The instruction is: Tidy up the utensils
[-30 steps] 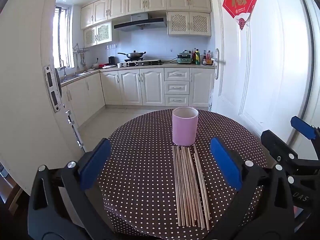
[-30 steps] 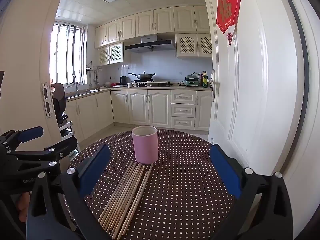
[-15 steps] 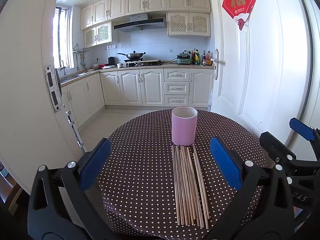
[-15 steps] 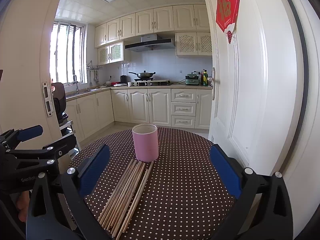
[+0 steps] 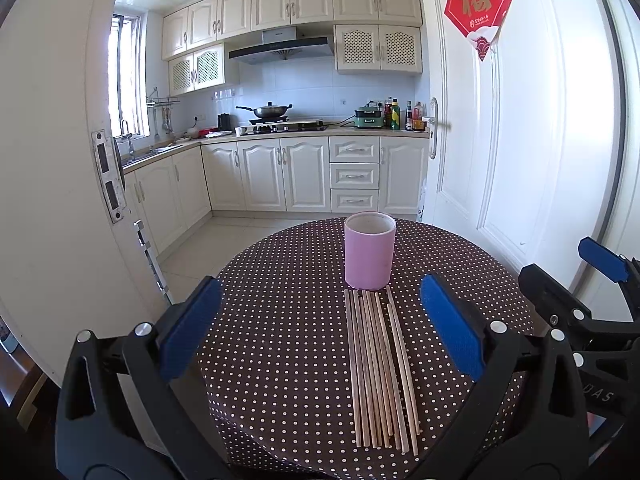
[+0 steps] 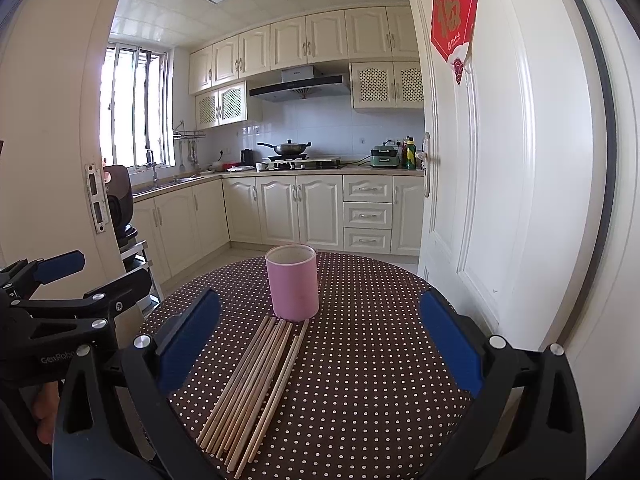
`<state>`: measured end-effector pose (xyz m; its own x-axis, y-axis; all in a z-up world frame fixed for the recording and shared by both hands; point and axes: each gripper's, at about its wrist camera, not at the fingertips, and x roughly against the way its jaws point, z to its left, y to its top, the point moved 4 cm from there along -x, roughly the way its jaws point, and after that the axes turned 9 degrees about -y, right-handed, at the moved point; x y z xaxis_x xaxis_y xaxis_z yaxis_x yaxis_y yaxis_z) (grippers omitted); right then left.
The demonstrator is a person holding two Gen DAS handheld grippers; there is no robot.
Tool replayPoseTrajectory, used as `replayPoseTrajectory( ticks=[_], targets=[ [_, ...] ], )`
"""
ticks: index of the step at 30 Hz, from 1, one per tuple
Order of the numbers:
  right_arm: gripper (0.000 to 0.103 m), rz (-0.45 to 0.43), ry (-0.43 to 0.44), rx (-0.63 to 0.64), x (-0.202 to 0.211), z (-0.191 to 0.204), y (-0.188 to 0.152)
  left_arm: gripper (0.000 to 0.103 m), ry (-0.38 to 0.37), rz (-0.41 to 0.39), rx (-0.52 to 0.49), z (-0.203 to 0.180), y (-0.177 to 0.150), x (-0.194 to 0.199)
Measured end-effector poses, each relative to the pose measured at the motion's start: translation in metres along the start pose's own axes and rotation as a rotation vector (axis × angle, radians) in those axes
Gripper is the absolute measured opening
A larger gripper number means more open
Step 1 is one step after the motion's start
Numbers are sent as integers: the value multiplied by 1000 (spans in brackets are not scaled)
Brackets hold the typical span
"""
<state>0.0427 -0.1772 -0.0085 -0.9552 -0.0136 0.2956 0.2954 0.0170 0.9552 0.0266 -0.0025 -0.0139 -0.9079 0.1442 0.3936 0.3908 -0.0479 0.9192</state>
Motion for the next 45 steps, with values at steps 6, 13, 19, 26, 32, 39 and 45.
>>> replayPoseTrajectory(
  ticks=[6,13,19,26,32,39,45],
  targets=[
    [96,1,1,0,0,0,-1,97,3,-2,-2,2,0,1],
    [96,-1,0,2,0,0,0,97,8,-4,-7,0,2,0],
    [96,3,0,1,0,1,-1,97,7,-5,-6,0,2,0],
    [96,8,1,4,-2,0,-2,97,7,-3,-6,0,1,0],
    [96,9,2,6,-2,0,-3,97,8,-3,-5,0,1,0],
    [96,17,5,6,-4,2,-4,97,4,5,0,1,-2,-2],
    [96,29,5,10,-5,3,-4,97,0,16,4,4,-3,-4]
  ],
)
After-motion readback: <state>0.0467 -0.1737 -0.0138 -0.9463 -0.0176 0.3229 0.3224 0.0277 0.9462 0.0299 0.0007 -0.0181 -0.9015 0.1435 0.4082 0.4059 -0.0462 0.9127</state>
